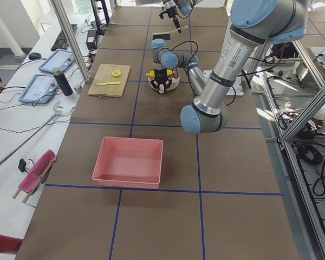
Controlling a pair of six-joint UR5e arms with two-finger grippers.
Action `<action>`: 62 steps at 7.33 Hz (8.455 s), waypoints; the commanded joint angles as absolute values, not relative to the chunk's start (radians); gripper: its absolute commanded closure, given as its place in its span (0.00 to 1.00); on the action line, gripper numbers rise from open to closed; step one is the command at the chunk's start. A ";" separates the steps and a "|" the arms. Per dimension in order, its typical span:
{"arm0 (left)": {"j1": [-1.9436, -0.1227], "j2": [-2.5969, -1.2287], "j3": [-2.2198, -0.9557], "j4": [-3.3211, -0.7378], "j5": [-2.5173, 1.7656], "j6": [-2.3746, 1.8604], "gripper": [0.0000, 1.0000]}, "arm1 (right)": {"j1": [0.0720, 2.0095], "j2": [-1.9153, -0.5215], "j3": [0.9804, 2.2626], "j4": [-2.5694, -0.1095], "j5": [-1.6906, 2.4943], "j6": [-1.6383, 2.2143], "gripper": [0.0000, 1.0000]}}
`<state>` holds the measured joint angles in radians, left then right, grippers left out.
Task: Sweep and dump trash into bin
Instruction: 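Lift the brush and move it beside the ginger with the right gripper, then sweep the corn and ginger into the dustpan with the brush, then lift the brush back away from the dustpan with the right gripper, then sweep the potato toward the dustpan with the brush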
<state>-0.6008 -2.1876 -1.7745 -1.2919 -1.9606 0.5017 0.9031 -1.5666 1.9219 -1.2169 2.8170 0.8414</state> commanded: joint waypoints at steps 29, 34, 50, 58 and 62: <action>-0.600 -2.195 -1.729 -1.296 -1.953 0.502 1.00 | 0.428 -1.040 1.474 -0.607 2.370 1.514 1.00; -0.601 -2.191 -1.735 -1.296 -1.954 0.505 1.00 | 0.493 -1.146 1.606 -0.607 2.451 1.603 1.00; -0.656 -2.178 -1.684 -1.379 -1.967 0.491 1.00 | 0.669 -1.097 1.331 -0.607 2.640 1.235 1.00; -0.666 -2.178 -1.687 -1.396 -1.968 0.486 1.00 | 0.537 -1.023 1.385 -0.609 2.510 1.451 1.00; -0.676 -2.174 -1.687 -1.456 -1.968 0.437 1.00 | 0.505 -1.002 1.399 -0.621 2.465 1.543 1.00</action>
